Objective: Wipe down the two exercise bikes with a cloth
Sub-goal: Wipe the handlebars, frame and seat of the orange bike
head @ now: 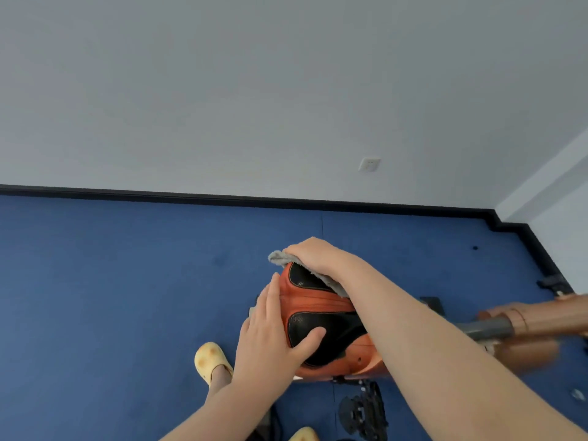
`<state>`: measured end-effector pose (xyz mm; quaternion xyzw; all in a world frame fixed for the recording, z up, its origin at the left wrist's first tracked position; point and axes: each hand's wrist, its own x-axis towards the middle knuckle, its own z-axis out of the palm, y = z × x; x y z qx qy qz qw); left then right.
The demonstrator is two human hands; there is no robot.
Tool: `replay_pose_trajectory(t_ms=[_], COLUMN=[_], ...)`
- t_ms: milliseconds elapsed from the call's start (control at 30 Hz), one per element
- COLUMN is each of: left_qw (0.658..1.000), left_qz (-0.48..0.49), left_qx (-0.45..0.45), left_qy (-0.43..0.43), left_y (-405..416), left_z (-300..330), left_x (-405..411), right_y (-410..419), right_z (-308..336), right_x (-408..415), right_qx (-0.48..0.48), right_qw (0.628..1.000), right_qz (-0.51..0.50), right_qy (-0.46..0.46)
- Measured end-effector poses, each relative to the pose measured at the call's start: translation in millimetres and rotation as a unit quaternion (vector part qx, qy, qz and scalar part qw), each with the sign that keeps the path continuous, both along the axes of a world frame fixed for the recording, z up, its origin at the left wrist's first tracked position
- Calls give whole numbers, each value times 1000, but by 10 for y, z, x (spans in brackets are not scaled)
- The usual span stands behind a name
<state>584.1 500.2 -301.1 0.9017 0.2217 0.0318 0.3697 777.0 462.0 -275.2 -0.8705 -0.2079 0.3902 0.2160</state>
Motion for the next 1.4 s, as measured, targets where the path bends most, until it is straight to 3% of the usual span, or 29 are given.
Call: replay_pose_trajectory(t_ms=[133,333,433,500,633,767,900,1067,1100,1200,1300,1333,1400], left_qw=[994,987,985,983,977,975,977,976,975,974,973,974,975], left_qz=[-78,-102,-119,-135,-172,-187,-170,-162,-164,-169,-166,-160,-156], left_qx=[56,54,65,74,81,88,106,139,142,146,154,155,154], left_qy=[-53,-111,-105,-96,-96,-78,-69,-47,-44,-43,-40,-41,-42], left_y=[102,231,277,270,231,241,196,209,212,201,208,217,214], left_z=[116,203,201,181,197,227,175,157,161,165,145,140,138], left_x=[118,461,586,657,847,1080,1147,1201,1206,1203,1200,1200,1208], right_y=[-16,-159,-335,-449,-572,-699,-1147,-1304,-1129,-805,-1250,-1432,-1687], right_z=[-3,-49,5,1,37,-3,-23,-51,-67,-112,-132,-170,-222], right_x=[-54,-91,-38,-46,-157,-320,-474,-346,-399,-717,-682,-630,-513], right_qx=[-23,-33,-11,-11,-69,-61,-70,-155,-151,-4,86,82,93], right_qw=[998,991,999,997,991,972,935,917,913,913,917,915,910], right_qz=[-43,13,-53,-74,28,41,-34,-137,-134,-136,-99,-115,-254], right_qy=[-44,-131,-1,29,-112,-225,-347,-342,-355,-384,-377,-378,-314])
